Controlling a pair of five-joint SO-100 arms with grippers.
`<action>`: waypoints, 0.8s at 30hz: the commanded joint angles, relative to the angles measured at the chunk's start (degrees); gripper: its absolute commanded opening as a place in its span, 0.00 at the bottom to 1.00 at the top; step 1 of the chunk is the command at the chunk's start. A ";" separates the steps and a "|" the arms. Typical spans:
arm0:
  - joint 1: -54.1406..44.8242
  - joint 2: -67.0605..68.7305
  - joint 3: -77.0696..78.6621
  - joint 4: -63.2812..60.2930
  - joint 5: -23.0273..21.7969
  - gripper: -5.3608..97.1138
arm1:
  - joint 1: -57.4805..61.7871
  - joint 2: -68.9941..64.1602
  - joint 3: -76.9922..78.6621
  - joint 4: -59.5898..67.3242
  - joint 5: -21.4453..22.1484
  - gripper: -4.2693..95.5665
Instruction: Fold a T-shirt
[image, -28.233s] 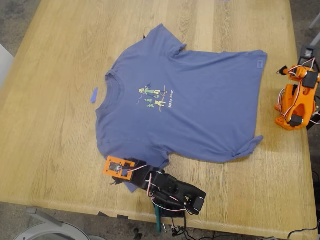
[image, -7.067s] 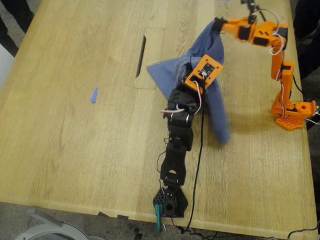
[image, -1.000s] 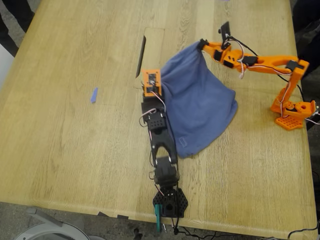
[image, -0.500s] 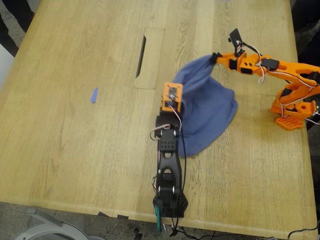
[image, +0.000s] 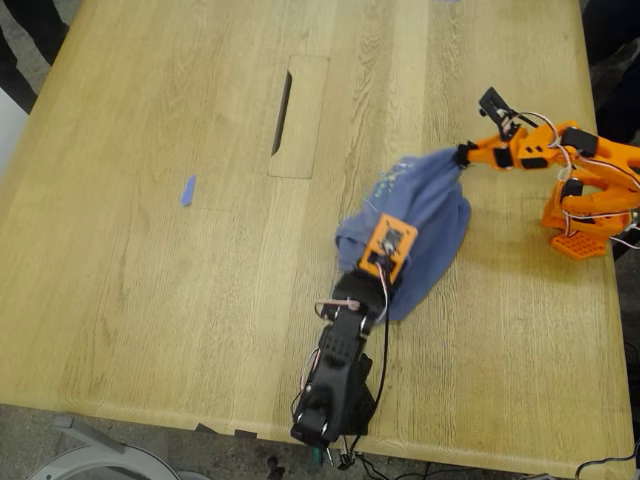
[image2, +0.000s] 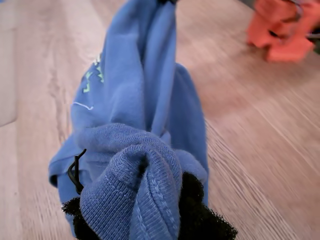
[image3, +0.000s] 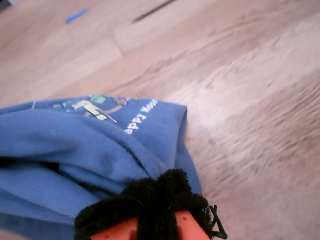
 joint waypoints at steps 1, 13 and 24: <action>5.89 11.34 -0.18 9.23 -1.93 0.05 | -1.05 4.04 0.35 5.36 0.70 0.04; 20.74 14.41 12.04 9.40 -12.48 0.05 | -10.28 12.30 13.54 12.83 3.08 0.04; 33.13 16.08 20.04 9.58 -14.85 0.05 | -16.26 21.53 18.02 26.72 4.22 0.04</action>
